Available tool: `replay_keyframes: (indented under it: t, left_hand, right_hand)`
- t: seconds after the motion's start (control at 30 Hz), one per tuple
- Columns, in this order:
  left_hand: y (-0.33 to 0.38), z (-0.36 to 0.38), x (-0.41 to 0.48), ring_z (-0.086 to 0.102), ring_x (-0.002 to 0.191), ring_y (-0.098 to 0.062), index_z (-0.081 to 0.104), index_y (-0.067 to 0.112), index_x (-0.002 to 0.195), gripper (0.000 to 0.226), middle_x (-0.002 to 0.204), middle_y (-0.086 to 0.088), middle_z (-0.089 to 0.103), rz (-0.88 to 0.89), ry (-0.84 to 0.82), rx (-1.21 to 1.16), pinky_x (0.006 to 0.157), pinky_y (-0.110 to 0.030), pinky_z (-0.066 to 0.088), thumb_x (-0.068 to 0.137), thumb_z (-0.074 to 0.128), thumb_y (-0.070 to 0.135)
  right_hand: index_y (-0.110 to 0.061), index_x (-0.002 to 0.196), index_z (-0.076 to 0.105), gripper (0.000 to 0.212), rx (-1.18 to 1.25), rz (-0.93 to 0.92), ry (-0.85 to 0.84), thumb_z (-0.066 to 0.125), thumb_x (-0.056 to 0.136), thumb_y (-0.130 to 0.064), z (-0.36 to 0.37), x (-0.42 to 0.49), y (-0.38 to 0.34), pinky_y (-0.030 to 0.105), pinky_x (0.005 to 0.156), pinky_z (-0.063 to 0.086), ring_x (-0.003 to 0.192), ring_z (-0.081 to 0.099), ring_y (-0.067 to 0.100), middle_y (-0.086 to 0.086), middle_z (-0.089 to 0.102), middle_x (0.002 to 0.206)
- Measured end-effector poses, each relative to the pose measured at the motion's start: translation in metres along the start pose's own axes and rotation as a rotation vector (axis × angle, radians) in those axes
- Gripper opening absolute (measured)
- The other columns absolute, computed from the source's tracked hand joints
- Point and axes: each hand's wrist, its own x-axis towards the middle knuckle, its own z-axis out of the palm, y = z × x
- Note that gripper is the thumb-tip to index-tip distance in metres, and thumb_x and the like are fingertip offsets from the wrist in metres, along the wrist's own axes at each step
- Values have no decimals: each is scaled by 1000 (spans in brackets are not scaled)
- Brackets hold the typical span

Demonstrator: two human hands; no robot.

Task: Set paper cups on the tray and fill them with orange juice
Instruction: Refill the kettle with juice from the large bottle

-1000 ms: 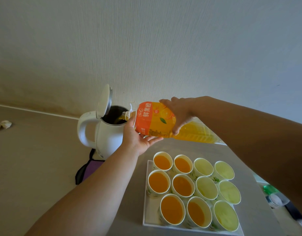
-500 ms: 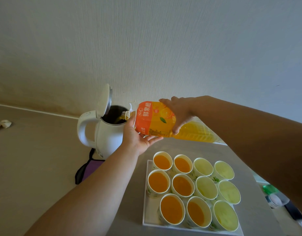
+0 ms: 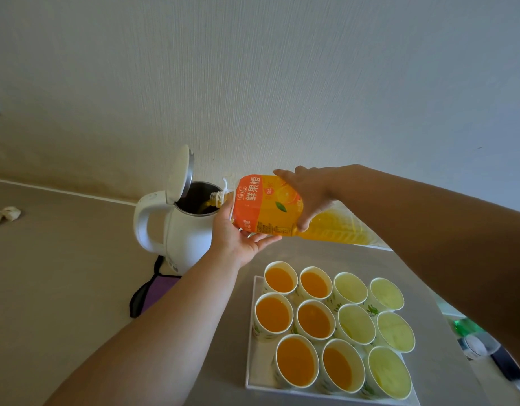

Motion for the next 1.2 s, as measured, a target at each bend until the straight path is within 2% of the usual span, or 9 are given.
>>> replay_keyframes:
  t: [0.3, 0.7, 1.2]
  left_hand:
    - [0, -1, 1, 58, 107, -45, 50, 14, 132, 63, 123, -22, 58, 5, -3, -2, 77, -62, 51, 87, 54, 57]
    - [0, -2, 4, 56, 113, -46, 48, 14, 134, 65, 126, -22, 56, -2, -6, -9, 79, -63, 51, 87, 54, 59]
    - [0, -3, 4, 57, 111, -46, 48, 15, 134, 65, 126, -22, 56, 4, -14, -6, 76, -62, 52, 86, 54, 59]
  right_hand:
    - [-30, 150, -11, 135, -12, -1, 2, 85, 57, -53, -1, -1, 1, 44, 97, 43, 127, 41, 31, 11, 31, 142]
    - [-31, 149, -14, 136, -29, 0, 2, 84, 57, -54, -2, -1, 1, 43, 96, 44, 126, 43, 31, 11, 32, 141]
    - [-31, 149, -12, 136, -36, 0, -1, 84, 57, -55, -3, 0, 1, 45, 98, 43, 127, 41, 32, 11, 30, 143]
